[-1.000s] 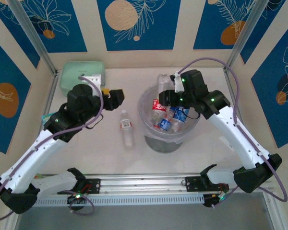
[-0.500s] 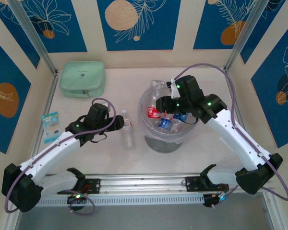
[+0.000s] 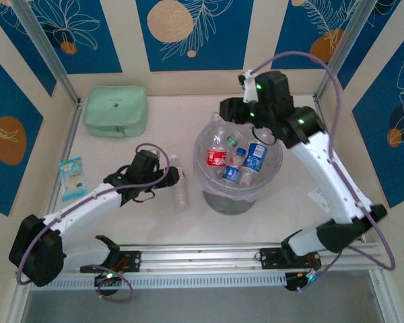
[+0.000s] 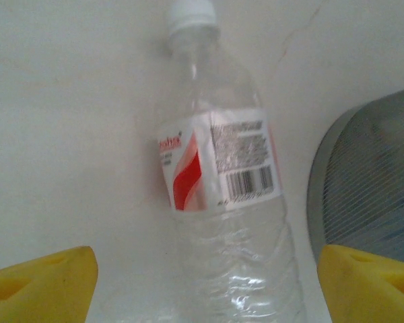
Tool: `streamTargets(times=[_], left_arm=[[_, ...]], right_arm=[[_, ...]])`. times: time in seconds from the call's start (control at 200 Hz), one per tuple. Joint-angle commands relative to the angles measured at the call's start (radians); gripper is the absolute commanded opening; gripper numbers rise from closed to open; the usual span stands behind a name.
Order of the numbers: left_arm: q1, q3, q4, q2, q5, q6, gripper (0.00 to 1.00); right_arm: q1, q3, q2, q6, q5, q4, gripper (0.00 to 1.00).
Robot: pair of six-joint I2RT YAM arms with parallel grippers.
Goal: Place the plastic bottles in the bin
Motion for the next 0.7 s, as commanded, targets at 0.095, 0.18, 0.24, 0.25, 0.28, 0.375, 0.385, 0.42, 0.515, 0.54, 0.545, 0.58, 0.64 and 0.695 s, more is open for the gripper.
streamTargets(times=[0.095, 0.18, 0.24, 0.25, 0.28, 0.375, 0.385, 0.42, 0.515, 0.54, 0.545, 0.58, 0.64, 0.695], left_arm=[[-0.069, -0.029, 0.083, 0.041, 0.005, -0.05, 0.83], [-0.073, -0.031, 0.115, 0.079, 0.032, -0.054, 0.8], [-0.074, -0.019, 0.118, 0.115, 0.04, -0.054, 0.75], [-0.074, -0.014, 0.116, 0.118, 0.042, -0.054, 0.74], [-0.075, -0.008, 0.115, 0.132, 0.042, -0.054, 0.73], [-0.081, 0.003, 0.111, 0.157, 0.028, -0.051, 0.68], [-0.081, 0.003, 0.108, 0.16, 0.025, -0.051, 0.67], [-0.081, 0.01, 0.102, 0.168, 0.016, -0.049, 0.65], [-0.08, 0.03, 0.084, 0.19, 0.002, -0.041, 0.63], [-0.081, 0.035, 0.081, 0.195, 0.002, -0.038, 0.63], [-0.081, 0.036, 0.081, 0.195, 0.002, -0.038, 0.63], [-0.081, 0.042, 0.08, 0.2, 0.001, -0.036, 0.62], [-0.081, 0.046, 0.078, 0.203, -0.001, -0.036, 0.62], [-0.081, 0.049, 0.08, 0.205, -0.005, -0.036, 0.61]], right_arm=[[0.006, 0.019, 0.042, -0.029, 0.019, 0.029, 0.37], [0.0, -0.036, 0.013, -0.024, 0.026, 0.044, 0.32], [0.0, -0.062, -0.007, -0.021, 0.033, 0.029, 0.3], [0.0, -0.068, -0.01, -0.021, 0.036, 0.025, 0.3], [0.0, -0.084, -0.021, -0.023, 0.048, 0.015, 0.29], [-0.002, -0.137, -0.061, -0.024, 0.084, -0.013, 0.29], [-0.002, -0.142, -0.066, -0.022, 0.088, -0.015, 0.29], [-0.002, -0.156, -0.082, -0.02, 0.097, -0.025, 0.29], [-0.003, -0.203, -0.136, -0.015, 0.126, -0.039, 0.29], [-0.005, -0.218, -0.151, -0.014, 0.133, -0.042, 0.29], [-0.005, -0.221, -0.153, -0.014, 0.135, -0.041, 0.29], [-0.008, -0.239, -0.17, -0.011, 0.142, -0.047, 0.29], [-0.018, -0.269, -0.191, -0.002, 0.153, -0.056, 0.29], [-0.032, -0.297, -0.204, 0.009, 0.16, -0.063, 0.29]])
